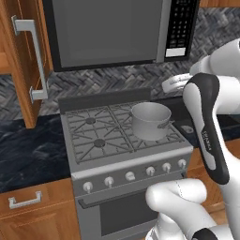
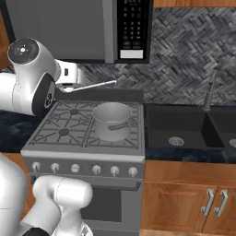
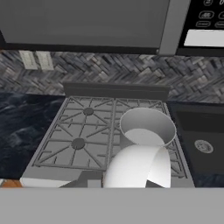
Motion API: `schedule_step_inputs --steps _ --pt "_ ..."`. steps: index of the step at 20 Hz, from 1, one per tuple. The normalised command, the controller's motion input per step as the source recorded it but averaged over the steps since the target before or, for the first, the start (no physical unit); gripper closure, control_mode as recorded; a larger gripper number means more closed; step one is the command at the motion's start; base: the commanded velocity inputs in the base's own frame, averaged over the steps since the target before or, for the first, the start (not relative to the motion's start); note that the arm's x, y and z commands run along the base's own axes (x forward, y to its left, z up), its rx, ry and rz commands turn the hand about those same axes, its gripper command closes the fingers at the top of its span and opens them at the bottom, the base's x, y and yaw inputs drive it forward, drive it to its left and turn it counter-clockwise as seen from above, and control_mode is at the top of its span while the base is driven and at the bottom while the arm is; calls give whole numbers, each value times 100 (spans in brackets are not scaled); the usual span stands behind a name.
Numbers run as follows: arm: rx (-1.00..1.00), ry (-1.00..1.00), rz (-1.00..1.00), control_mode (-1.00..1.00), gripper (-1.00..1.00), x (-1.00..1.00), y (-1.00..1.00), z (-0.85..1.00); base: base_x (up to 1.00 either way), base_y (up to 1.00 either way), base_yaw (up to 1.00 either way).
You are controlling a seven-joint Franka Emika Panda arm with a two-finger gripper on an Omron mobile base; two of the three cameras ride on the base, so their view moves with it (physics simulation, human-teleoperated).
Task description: Open the cabinet and move the ladle to the pot. Then close the cabinet.
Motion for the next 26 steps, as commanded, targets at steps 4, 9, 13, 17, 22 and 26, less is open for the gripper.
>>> schedule_step_inputs --steps 4,9,13,17,22,26 --pt "0 0 0 100 100 0 0 0 30 -3 -1" --pt "0 2 0 -100 100 7 -4 -2 28 -8 -1" --pt "0 12 0 -100 100 17 -17 -14 0 0 0" --pt "0 11 -3 -100 100 4 -8 -27 0 0 0" --pt "0 8 -5 -100 100 23 0 -29 0 0 0" --pt "0 10 -7 -100 100 32 0 -23 0 0 0"
